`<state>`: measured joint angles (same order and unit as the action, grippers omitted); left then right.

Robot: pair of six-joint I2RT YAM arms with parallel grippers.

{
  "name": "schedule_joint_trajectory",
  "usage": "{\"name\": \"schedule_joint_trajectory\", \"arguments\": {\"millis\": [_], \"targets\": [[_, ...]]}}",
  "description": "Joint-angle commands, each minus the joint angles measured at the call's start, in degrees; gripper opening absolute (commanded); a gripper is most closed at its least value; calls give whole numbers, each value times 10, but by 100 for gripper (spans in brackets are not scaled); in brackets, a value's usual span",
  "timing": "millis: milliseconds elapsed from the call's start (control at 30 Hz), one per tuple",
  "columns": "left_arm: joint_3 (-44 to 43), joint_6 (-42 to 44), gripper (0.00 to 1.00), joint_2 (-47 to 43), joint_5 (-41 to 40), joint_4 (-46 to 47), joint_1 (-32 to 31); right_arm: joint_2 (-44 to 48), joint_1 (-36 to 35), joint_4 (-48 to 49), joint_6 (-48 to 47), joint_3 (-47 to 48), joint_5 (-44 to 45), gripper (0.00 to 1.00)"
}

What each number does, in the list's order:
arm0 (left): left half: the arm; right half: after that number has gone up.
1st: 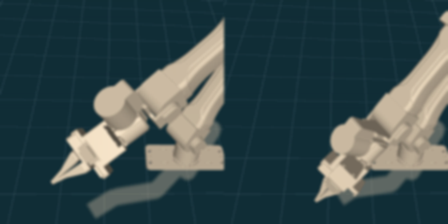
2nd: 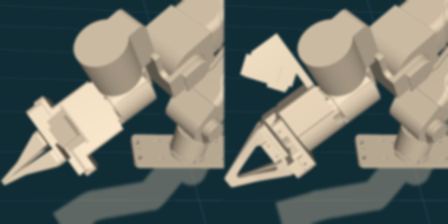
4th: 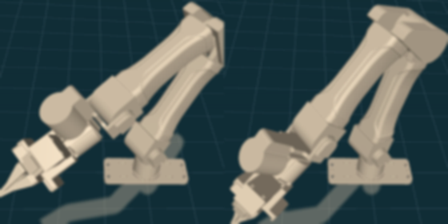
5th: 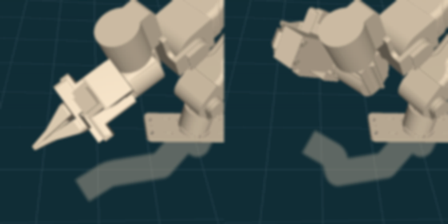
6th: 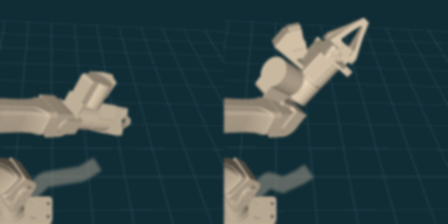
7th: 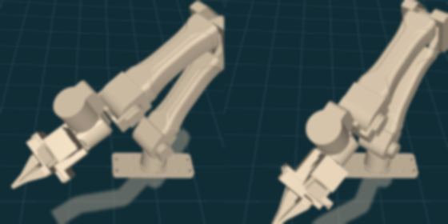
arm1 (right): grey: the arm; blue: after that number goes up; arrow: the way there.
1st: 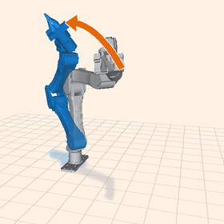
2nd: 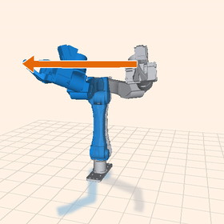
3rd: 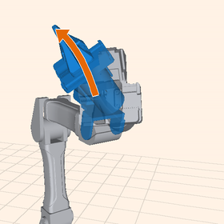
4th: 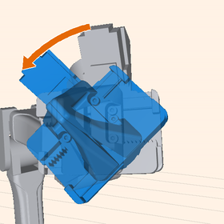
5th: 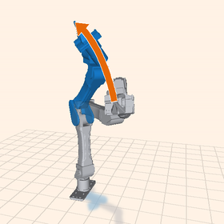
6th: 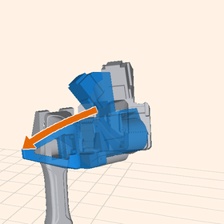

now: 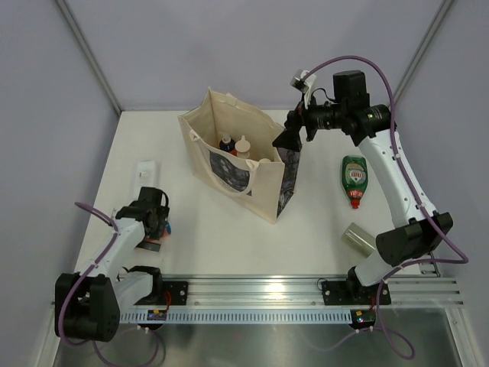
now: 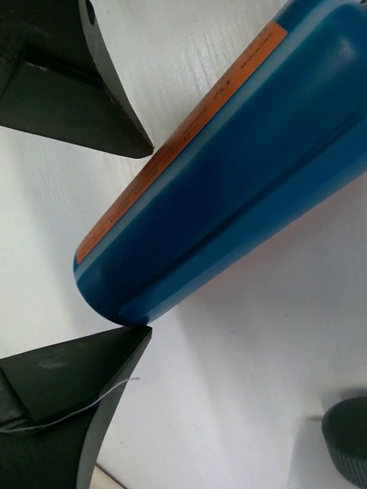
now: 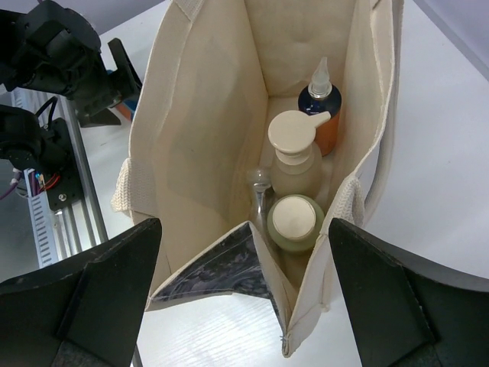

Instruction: Place the personal care products into the canvas bag

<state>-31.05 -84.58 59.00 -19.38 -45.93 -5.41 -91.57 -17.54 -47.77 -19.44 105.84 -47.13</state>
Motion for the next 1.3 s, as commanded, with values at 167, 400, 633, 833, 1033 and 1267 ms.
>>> {"name": "schedule_joint_trajectory", "arguments": {"millis": [167, 400, 633, 833, 1033, 1267], "targets": [[21, -19, 93, 26, 11, 8, 35, 46, 12, 41, 15, -20, -32, 99], [19, -14, 72, 22, 33, 17, 73, 59, 15, 48, 19, -39, -37, 100], [22, 12, 24, 10, 58, 24, 87, 76, 22, 53, 21, -56, -44, 99], [31, 30, 0, -80, 70, 10, 87, 83, 33, 54, 20, -64, -50, 99], [1, 92, 0, -183, 45, -4, 87, 83, 38, 62, 28, -73, -55, 99], [-25, 195, 0, -290, 62, 39, 86, 80, 44, 72, 46, -79, -64, 100]]}}
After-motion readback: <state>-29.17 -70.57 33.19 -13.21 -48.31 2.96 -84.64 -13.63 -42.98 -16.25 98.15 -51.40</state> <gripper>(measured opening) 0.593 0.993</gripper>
